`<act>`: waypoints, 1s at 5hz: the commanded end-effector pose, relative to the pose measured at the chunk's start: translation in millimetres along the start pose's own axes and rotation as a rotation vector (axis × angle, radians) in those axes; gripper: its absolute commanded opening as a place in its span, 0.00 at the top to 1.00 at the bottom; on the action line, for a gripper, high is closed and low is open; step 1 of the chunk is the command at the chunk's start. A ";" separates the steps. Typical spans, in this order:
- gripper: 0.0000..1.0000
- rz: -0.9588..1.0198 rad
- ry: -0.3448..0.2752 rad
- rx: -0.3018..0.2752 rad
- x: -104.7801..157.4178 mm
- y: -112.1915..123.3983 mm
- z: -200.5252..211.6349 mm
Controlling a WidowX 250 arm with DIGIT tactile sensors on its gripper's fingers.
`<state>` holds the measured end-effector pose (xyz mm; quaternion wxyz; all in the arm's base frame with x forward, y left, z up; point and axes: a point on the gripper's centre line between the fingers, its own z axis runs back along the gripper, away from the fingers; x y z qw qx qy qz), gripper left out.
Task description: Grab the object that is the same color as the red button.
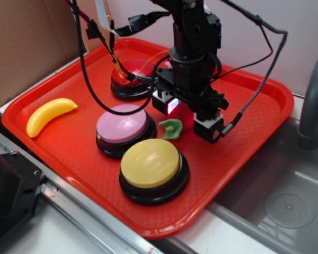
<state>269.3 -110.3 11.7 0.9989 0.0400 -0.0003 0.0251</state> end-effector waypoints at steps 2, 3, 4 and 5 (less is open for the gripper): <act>1.00 0.042 0.001 0.028 3.7 -1.0 10.2; 1.00 0.100 0.029 0.002 4.5 8.5 31.4; 1.00 0.087 0.051 -0.026 0.0 29.5 75.0; 1.00 0.081 0.027 -0.090 -15.0 58.6 112.2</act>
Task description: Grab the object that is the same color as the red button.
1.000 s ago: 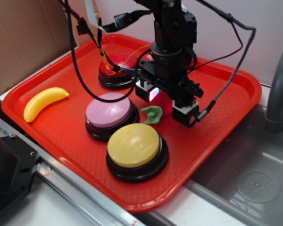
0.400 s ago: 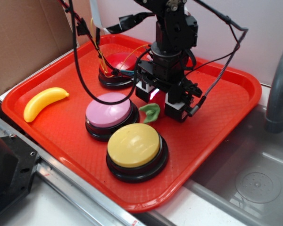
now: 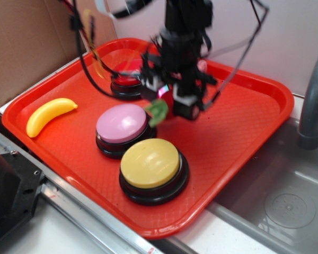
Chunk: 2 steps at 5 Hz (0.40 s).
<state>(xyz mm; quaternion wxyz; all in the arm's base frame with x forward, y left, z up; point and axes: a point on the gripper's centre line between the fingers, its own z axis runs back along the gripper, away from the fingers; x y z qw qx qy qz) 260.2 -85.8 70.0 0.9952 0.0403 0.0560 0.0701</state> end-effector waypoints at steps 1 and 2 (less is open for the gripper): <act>1.00 0.031 -0.094 -0.106 -29.8 69.9 74.8; 1.00 0.119 -0.117 -0.137 -44.5 95.9 78.7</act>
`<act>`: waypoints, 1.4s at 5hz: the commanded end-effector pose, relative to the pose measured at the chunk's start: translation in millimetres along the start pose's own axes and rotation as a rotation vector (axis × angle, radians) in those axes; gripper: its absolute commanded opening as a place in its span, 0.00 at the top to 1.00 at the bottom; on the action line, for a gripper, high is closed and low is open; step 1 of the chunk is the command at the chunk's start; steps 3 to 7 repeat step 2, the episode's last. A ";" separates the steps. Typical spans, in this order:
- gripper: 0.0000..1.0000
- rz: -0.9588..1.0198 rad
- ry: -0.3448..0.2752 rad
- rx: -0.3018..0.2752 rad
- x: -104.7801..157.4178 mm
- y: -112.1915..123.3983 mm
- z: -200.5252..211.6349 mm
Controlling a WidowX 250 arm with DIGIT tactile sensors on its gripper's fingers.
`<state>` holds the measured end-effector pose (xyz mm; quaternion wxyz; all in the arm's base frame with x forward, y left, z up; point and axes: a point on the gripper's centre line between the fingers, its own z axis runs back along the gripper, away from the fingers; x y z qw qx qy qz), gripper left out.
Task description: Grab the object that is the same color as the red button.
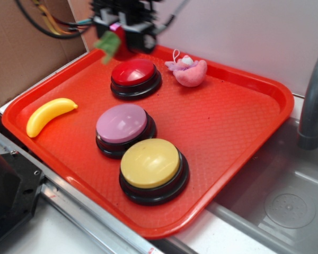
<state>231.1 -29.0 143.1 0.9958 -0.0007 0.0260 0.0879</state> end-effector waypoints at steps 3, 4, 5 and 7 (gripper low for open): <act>1.00 0.135 -0.098 -0.039 -18.8 41.4 13.6; 1.00 0.135 -0.098 -0.039 -18.8 41.4 13.6; 1.00 0.135 -0.098 -0.039 -18.8 41.4 13.6; 1.00 0.135 -0.098 -0.039 -18.8 41.4 13.6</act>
